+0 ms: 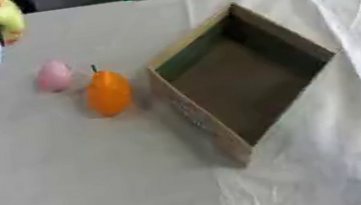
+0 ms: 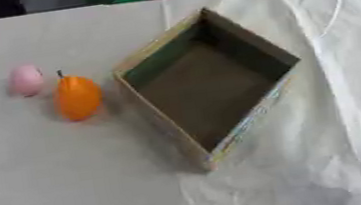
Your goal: Pick up objects on the table and place them in the box.
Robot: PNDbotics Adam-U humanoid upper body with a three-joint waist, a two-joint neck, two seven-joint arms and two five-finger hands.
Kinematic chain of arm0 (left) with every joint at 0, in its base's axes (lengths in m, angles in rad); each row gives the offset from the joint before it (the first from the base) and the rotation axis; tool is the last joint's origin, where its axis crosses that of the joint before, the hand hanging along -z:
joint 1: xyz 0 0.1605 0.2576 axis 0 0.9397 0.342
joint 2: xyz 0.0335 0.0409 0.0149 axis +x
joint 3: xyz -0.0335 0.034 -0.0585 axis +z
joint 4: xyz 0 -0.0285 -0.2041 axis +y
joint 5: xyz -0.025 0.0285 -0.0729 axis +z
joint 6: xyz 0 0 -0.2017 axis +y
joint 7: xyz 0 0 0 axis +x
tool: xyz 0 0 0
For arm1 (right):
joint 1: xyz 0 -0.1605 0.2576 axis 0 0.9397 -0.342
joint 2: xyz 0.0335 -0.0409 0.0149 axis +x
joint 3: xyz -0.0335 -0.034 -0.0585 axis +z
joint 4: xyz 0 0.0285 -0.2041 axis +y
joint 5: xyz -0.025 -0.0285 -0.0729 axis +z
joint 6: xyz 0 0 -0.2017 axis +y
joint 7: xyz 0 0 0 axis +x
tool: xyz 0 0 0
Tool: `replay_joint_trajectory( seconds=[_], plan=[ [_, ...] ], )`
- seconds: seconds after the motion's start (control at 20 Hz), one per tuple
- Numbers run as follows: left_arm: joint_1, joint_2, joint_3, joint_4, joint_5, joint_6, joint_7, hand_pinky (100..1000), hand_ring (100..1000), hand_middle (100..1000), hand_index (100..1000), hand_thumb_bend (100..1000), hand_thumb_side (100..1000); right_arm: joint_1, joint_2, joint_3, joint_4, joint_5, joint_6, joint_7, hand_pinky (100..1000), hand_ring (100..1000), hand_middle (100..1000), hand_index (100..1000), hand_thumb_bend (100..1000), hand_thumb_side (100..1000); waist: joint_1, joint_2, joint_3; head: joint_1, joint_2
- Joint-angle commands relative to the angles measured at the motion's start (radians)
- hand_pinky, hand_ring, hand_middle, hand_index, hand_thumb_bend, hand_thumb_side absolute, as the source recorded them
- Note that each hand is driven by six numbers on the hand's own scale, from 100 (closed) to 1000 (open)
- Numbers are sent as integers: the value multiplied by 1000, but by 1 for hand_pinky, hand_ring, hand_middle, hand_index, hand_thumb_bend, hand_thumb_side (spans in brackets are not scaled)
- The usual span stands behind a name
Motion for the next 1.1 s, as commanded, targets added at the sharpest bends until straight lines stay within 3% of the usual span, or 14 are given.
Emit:
replay_joint_trajectory(
  seconds=[0.05, 0.4, 0.8, 1.1],
  plan=[
    [-80, -62, -11, -17, -9, -19, -9, 171, 434, 433, 518, 100, 276, -18, -29, -1, -19, -5, -4, 7, 728, 574, 460, 652, 100, 379, 1, -23, -2, 1, 4],
    [-210, -269, -51, 29, -42, -75, 12, 166, 430, 428, 512, 100, 319, -40, -25, 3, -19, -9, -12, 11, 726, 577, 462, 652, 100, 381, -5, -26, -9, 6, 0],
    [-230, -438, -126, 123, -173, -184, 38, 175, 438, 433, 516, 100, 291, -78, -13, 17, -19, -18, -21, 22, 726, 578, 463, 652, 100, 388, -4, -22, -13, 61, 5],
    [-244, -516, -164, 212, -244, -249, 73, 175, 438, 433, 516, 100, 292, -95, -2, 25, -19, -24, -25, 30, 727, 579, 463, 652, 100, 389, -6, -15, -24, 92, -1]
  ],
)
